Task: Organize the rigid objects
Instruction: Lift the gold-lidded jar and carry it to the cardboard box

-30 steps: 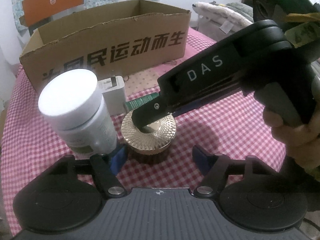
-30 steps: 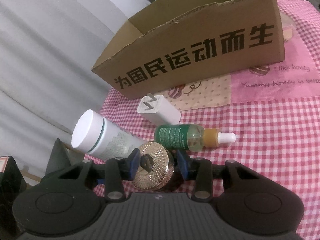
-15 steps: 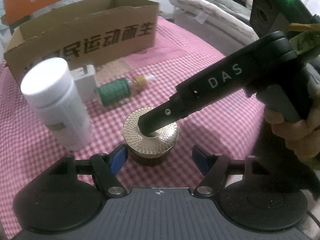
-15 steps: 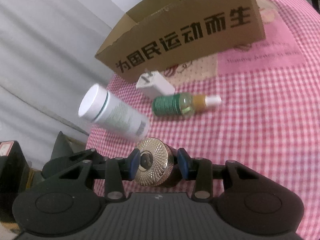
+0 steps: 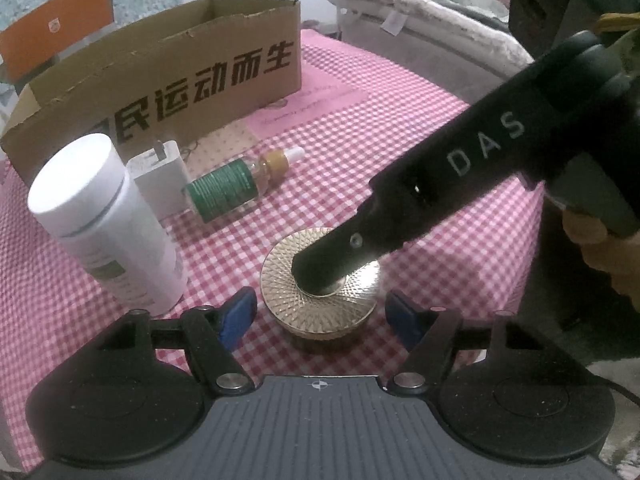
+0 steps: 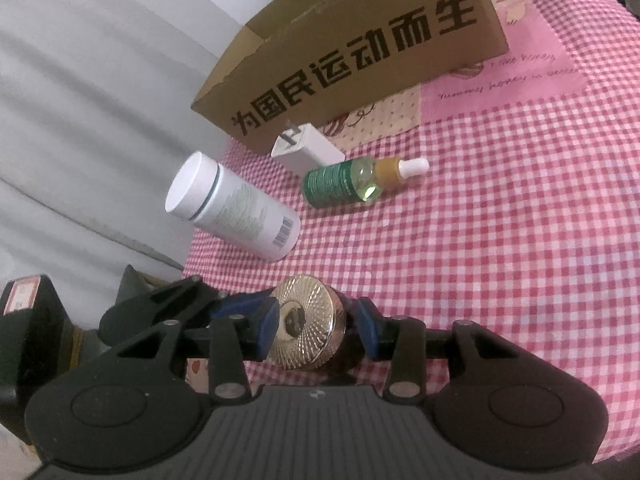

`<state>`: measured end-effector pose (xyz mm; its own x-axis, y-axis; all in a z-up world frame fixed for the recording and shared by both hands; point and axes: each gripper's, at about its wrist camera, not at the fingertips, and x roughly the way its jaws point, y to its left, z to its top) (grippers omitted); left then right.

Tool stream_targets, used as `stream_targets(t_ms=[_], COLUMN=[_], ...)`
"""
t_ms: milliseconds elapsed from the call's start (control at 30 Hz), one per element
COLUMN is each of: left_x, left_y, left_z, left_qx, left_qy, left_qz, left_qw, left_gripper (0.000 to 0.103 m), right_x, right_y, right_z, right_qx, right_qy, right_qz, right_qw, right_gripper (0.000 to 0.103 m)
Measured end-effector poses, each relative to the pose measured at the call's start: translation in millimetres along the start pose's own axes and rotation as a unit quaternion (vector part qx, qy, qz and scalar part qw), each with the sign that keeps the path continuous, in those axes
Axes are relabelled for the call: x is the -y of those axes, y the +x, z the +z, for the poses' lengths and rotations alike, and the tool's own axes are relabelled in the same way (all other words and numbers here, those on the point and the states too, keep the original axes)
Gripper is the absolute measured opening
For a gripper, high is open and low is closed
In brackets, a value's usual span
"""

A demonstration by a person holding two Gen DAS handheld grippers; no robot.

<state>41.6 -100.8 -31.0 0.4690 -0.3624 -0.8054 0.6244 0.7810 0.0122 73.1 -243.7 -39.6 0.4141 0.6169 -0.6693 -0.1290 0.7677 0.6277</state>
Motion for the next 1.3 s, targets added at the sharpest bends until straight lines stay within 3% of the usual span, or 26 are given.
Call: stream_targets(t_ms=[133, 500, 767, 1033, 1167, 1300], left_x=[-2, -4, -22, -77, -109, -152], left_y=[5, -8, -55, -85, -66, -29], left_z=[1, 1, 36, 117, 158, 192], left_qx=[0.0, 0.008, 0.064, 0.098, 0.078, 0.041], left_qy=[-0.001, -0.025, -0.032, -0.048, -0.061, -0.1], left_qz=[-0.001, 0.003, 0.024, 0.028, 0.033, 0.015], left_qw=[1.0, 0.9996, 0.9972, 0.9937, 0.9945, 0.994], left_gripper=[0.057, 0.056, 0.056, 0.056, 0.056, 0.056], right_x=[1, -8, -53, -99, -99, -88], right_y=[4, 2, -29, -54, -39, -13], right_z=[0, 3, 33, 122, 184, 234], right_qx=[-0.002, 0.001, 0.047, 0.085, 0.069, 0.044], right_qy=[0.002, -0.02, -0.082, -0.146, -0.136, -0.115], right_qz=[0.004, -0.006, -0.007, -0.004, -0.001, -0.005], right_qw=[1.0, 1.0, 0.996, 0.986, 0.988, 0.992], right_gripper=[0.052, 0.048, 0.047, 0.047, 0.047, 0.047])
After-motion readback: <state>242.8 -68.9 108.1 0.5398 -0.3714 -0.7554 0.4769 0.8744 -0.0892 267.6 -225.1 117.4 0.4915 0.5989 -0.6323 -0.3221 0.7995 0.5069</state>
